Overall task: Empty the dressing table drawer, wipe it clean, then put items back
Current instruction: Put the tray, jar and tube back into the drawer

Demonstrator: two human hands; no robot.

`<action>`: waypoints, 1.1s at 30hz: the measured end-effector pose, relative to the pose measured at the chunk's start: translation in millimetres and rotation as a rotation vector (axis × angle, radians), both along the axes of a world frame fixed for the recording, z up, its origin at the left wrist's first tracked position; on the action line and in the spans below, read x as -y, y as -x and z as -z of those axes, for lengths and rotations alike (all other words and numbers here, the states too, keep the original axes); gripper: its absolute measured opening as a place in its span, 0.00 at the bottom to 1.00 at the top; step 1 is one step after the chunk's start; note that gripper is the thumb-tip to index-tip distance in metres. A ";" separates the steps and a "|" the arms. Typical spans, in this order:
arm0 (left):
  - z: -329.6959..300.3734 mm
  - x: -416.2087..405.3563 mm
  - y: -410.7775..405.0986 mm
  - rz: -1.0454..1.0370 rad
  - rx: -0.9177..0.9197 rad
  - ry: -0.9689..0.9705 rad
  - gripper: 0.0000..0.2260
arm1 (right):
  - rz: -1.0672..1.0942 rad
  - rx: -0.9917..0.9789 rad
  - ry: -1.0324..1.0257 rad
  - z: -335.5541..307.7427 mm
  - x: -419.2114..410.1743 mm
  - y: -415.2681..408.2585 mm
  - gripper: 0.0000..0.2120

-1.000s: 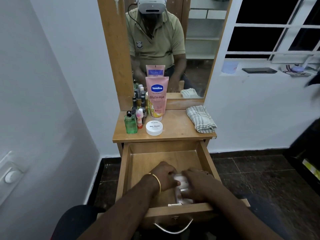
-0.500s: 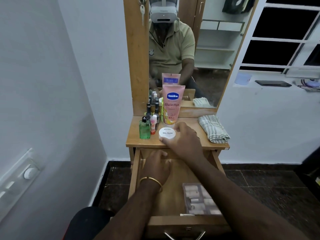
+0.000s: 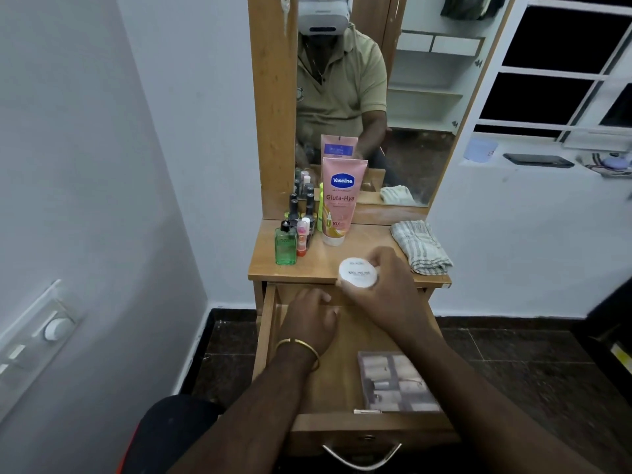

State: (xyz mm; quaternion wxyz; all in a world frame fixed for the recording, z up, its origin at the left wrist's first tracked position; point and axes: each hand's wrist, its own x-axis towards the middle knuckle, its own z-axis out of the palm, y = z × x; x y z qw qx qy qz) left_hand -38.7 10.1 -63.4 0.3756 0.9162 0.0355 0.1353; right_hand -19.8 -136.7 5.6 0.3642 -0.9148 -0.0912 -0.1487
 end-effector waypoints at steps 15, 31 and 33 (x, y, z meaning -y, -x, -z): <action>-4.9 2.3 9.1 -0.013 -0.055 0.001 0.08 | 0.016 -0.518 0.470 51.5 46.5 62.2 0.31; -5.0 2.6 6.4 0.000 -0.037 -0.035 0.08 | 0.026 0.178 0.237 -102.5 -5.1 -44.1 0.30; -4.6 2.2 6.7 -0.003 -0.021 -0.037 0.08 | -0.019 0.289 0.273 -121.7 -18.0 -67.9 0.30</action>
